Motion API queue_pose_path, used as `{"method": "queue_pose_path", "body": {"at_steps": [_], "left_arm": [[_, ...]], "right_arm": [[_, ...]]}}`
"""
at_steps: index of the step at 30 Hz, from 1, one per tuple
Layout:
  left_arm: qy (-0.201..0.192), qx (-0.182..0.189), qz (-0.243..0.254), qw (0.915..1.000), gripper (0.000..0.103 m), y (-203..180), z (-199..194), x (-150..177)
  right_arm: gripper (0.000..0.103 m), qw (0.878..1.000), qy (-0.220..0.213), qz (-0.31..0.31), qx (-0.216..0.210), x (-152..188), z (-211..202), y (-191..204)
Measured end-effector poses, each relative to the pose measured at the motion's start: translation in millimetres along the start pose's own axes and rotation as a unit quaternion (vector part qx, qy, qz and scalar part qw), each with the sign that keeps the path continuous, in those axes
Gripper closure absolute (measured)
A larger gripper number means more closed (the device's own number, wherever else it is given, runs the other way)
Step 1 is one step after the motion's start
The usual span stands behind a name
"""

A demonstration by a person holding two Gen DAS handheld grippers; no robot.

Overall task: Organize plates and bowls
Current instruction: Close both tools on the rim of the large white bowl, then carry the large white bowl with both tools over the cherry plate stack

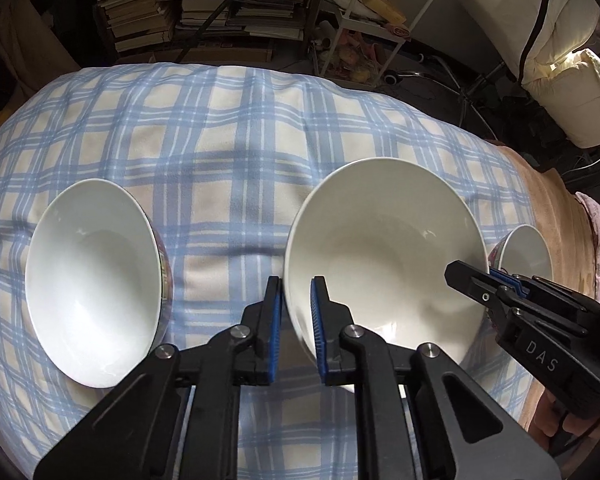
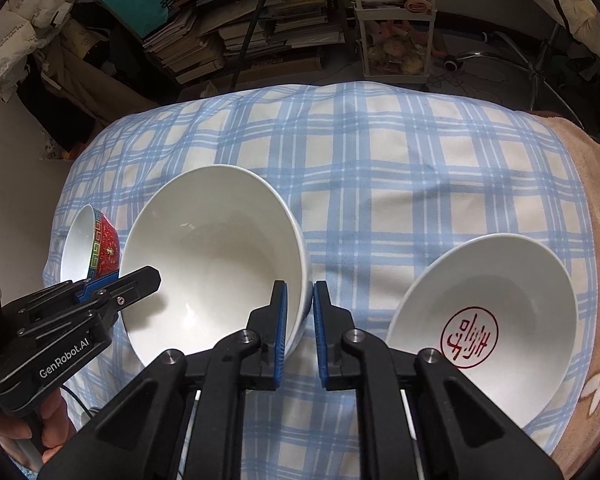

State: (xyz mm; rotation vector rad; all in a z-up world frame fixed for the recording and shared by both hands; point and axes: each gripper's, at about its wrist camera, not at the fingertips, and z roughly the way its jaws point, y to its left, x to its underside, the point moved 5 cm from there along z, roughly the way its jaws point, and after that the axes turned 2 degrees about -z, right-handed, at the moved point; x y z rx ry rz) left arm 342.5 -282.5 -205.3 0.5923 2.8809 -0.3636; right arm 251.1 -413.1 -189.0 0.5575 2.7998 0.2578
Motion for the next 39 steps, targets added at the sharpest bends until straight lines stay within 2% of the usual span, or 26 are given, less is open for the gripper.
{"method": "queue_pose_path", "body": {"at_steps": [5, 12, 22, 39], "left_arm": [[-0.003, -0.001, -0.018, 0.9998, 0.092, 5.6, -1.3, 5.7], [-0.008, -0.002, -0.013, 0.9999, 0.092, 2.9, -13.6, 21.5], [-0.013, -0.005, 0.024, 0.9996, 0.092, -14.4, -34.4, 54.9], [-0.016, -0.013, 0.035, 0.9992, 0.092, -17.7, -62.0, 112.4]], "right_arm": [[0.091, 0.999, -0.02, -0.008, 0.025, 5.1, -6.8, 8.2], [0.092, 0.999, -0.039, 0.009, 0.023, 20.3, -23.7, 9.8], [0.093, 0.998, -0.042, 0.023, 0.035, 60.8, -41.3, 3.6], [0.093, 0.998, -0.047, 0.037, 0.035, 119.2, -65.5, 13.0]]}}
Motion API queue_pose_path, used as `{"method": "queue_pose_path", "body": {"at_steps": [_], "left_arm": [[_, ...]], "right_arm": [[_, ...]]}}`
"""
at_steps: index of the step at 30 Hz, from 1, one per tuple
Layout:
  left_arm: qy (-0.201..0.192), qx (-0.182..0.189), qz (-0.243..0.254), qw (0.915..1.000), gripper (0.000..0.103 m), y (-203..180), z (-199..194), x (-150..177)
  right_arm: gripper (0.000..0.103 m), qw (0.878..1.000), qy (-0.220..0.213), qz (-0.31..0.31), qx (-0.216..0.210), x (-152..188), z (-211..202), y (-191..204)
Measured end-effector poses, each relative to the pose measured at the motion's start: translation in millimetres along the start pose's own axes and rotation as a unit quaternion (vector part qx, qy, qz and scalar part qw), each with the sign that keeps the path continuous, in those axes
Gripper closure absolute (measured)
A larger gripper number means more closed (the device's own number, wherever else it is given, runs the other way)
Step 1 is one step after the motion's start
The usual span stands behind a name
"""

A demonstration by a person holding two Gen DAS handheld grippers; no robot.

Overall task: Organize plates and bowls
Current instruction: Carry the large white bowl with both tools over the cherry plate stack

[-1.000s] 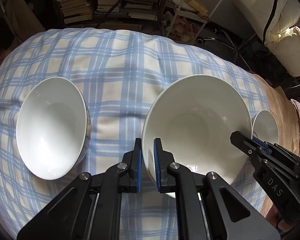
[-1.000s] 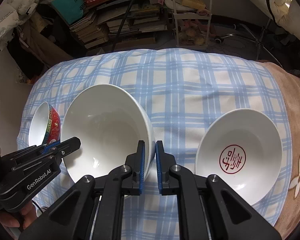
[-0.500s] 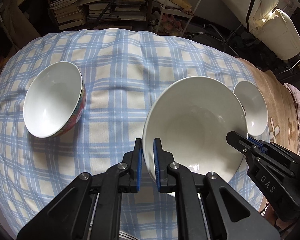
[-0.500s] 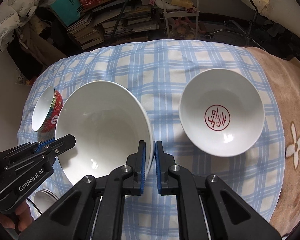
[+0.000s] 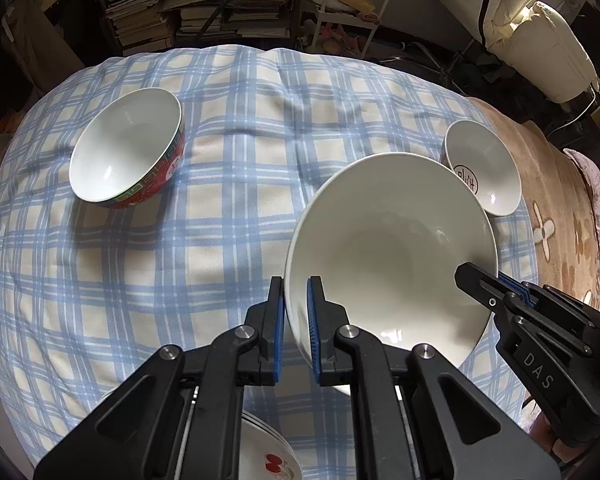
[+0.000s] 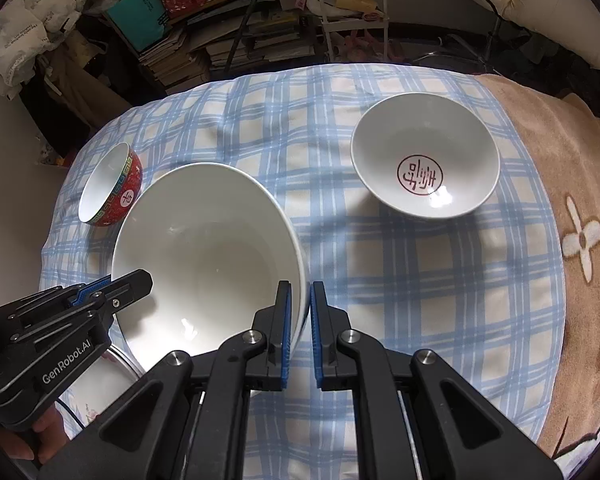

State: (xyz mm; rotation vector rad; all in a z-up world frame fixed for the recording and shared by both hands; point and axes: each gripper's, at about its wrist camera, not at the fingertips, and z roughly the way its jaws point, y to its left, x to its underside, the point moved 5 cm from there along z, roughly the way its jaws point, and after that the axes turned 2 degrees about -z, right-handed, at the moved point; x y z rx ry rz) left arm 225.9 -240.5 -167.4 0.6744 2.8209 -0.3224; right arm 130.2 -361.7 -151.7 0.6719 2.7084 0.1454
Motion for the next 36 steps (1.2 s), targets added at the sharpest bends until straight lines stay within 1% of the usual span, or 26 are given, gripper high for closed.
{"method": "queue_pose_path", "body": {"at_steps": [11, 14, 17, 21, 26, 32, 36], "left_arm": [[-0.006, -0.005, 0.009, 0.9999, 0.092, -7.4, -17.9, 35.1], [-0.005, -0.008, 0.012, 0.9999, 0.092, -9.6, -18.8, 43.6], [-0.005, -0.009, 0.011, 0.9999, 0.092, -10.2, -19.6, 53.0], [-0.004, -0.007, 0.012, 0.9999, 0.092, -12.5, -18.9, 63.0], [0.002, -0.006, 0.01, 0.9999, 0.092, -13.6, -14.3, 74.1], [0.012, -0.009, 0.008, 0.9999, 0.092, -11.7, -6.0, 84.1], [0.019, -0.01, 0.009, 0.9997, 0.092, -11.9, 0.2, 88.4]], "right_arm": [[0.093, 1.0, -0.01, 0.009, -0.003, 31.7, -20.1, -1.1], [0.093, 1.0, -0.012, 0.01, -0.001, 39.2, -24.2, -1.5], [0.093, 1.0, -0.008, 0.02, -0.011, 47.2, -27.1, -4.6], [0.093, 1.0, -0.011, 0.02, -0.007, 56.9, -30.4, -7.6], [0.093, 1.0, -0.007, 0.021, -0.002, 66.3, -27.9, -10.9], [0.093, 0.999, 0.009, 0.03, -0.012, 76.6, -17.6, -15.8], [0.093, 1.0, 0.014, 0.027, -0.006, 79.2, -12.0, -14.7]]}}
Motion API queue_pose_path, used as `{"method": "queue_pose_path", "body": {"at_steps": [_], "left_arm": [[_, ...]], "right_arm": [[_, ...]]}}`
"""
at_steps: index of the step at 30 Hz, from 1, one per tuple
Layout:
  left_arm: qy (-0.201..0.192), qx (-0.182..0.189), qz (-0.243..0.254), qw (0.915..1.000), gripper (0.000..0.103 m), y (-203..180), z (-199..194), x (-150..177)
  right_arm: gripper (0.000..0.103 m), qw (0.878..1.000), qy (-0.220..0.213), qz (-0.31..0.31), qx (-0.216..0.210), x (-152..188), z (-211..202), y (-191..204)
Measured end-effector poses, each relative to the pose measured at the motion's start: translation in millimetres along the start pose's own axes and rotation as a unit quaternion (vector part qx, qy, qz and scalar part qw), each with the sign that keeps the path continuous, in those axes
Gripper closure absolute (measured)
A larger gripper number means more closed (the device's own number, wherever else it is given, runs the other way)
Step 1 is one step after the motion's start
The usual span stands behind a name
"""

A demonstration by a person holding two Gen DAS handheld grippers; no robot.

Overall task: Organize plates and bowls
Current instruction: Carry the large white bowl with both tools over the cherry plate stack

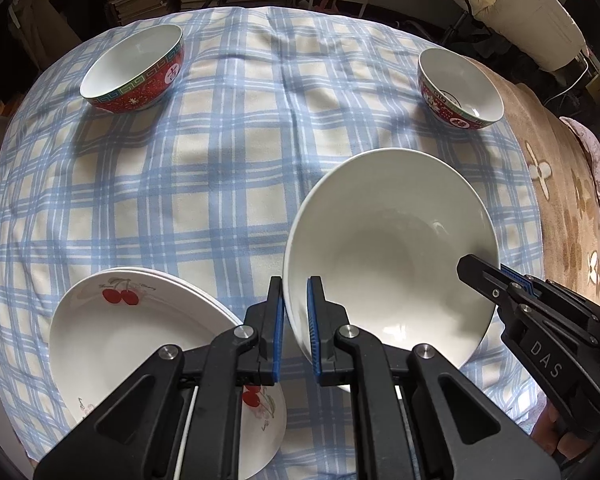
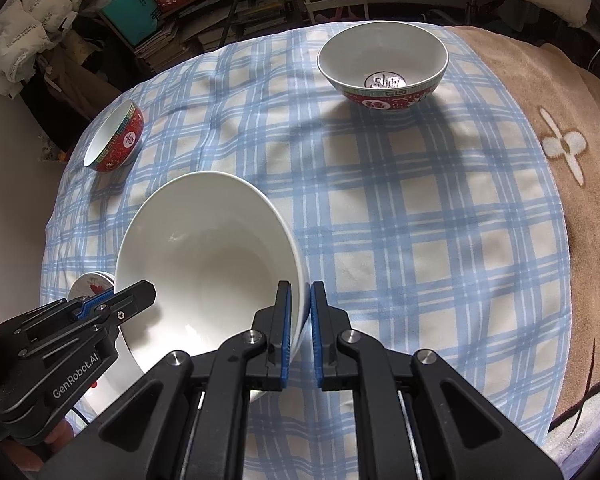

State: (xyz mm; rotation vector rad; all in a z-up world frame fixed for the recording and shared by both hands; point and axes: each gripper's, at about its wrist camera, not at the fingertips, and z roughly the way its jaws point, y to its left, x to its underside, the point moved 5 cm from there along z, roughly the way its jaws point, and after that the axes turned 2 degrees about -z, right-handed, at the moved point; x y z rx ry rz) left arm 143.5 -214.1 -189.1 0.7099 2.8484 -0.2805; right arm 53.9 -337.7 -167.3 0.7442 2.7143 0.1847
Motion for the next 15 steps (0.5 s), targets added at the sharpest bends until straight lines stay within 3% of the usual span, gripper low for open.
{"method": "queue_pose_path", "body": {"at_steps": [9, 15], "left_arm": [[0.003, -0.006, -0.006, 1.0, 0.092, 2.3, 7.6, 1.7], [0.0, -0.014, -0.008, 0.9999, 0.092, 1.0, 9.0, 1.1]], "right_arm": [[0.093, 0.999, 0.011, -0.023, 0.024, 1.8, 15.6, 4.3], [0.093, 1.0, 0.014, -0.013, 0.003, -0.2, 14.5, 0.1]]}}
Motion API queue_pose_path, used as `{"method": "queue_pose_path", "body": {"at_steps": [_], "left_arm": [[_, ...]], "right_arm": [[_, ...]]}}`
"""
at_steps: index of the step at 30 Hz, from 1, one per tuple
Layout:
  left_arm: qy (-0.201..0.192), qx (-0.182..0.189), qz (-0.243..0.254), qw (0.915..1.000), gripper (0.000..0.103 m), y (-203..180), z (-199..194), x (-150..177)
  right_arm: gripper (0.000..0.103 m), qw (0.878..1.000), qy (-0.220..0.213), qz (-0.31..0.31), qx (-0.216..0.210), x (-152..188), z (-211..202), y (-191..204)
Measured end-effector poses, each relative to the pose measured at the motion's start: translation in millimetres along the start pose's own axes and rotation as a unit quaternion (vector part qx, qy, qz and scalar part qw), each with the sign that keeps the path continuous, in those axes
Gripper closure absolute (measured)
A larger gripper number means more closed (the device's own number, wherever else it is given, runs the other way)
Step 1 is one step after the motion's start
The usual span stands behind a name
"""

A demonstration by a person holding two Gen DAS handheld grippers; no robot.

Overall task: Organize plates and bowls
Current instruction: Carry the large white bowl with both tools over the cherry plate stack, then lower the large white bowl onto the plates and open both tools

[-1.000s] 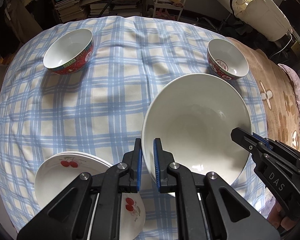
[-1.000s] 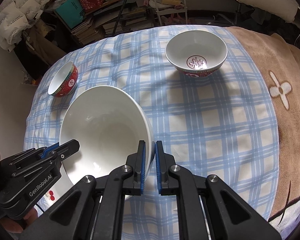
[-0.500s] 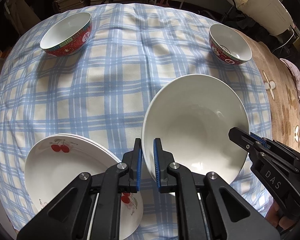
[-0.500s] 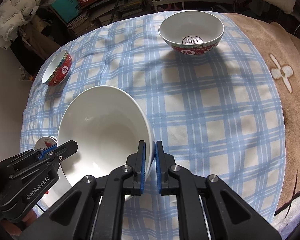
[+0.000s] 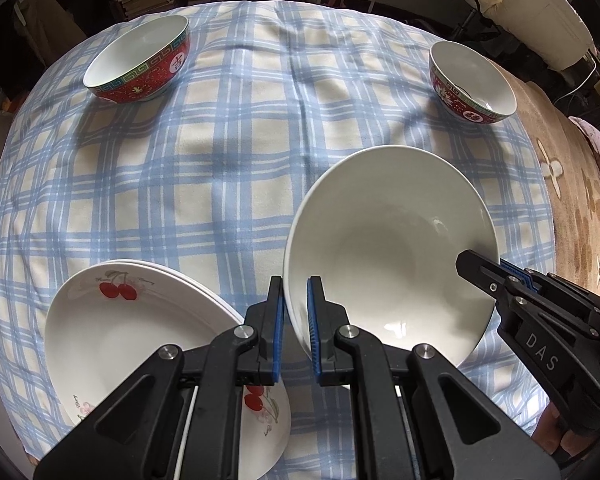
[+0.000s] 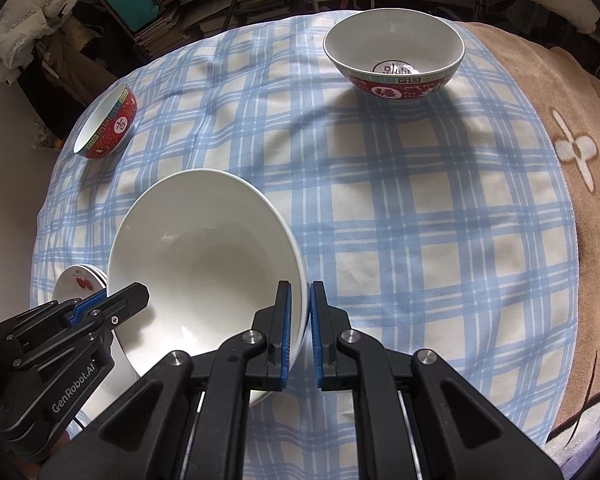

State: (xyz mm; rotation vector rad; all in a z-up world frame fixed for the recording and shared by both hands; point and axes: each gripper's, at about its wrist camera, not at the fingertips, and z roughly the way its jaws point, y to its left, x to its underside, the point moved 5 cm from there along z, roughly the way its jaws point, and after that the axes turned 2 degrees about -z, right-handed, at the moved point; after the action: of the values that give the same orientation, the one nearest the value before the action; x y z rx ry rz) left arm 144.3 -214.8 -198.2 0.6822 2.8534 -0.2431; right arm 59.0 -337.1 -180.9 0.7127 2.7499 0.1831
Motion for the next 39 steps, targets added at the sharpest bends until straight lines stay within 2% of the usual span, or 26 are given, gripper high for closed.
{"method": "queue_pose_path", "body": {"at_steps": [25, 35, 39], "left_arm": [[-0.003, -0.004, 0.006, 1.0, 0.092, 1.4, -7.1, -2.2], [-0.022, -0.01, 0.007, 0.9997, 0.087, 8.3, -32.4, -16.0], [-0.038, -0.012, 0.005, 0.9992, 0.087, 7.5, -46.0, -28.4]], "right_arm": [[0.093, 0.999, 0.006, 0.024, -0.034, -1.4, -2.4, -4.8], [0.092, 0.998, -0.028, 0.03, -0.055, -10.5, -25.1, -13.1], [0.092, 0.998, -0.043, 0.023, -0.044, -18.3, -38.5, -14.4]]}}
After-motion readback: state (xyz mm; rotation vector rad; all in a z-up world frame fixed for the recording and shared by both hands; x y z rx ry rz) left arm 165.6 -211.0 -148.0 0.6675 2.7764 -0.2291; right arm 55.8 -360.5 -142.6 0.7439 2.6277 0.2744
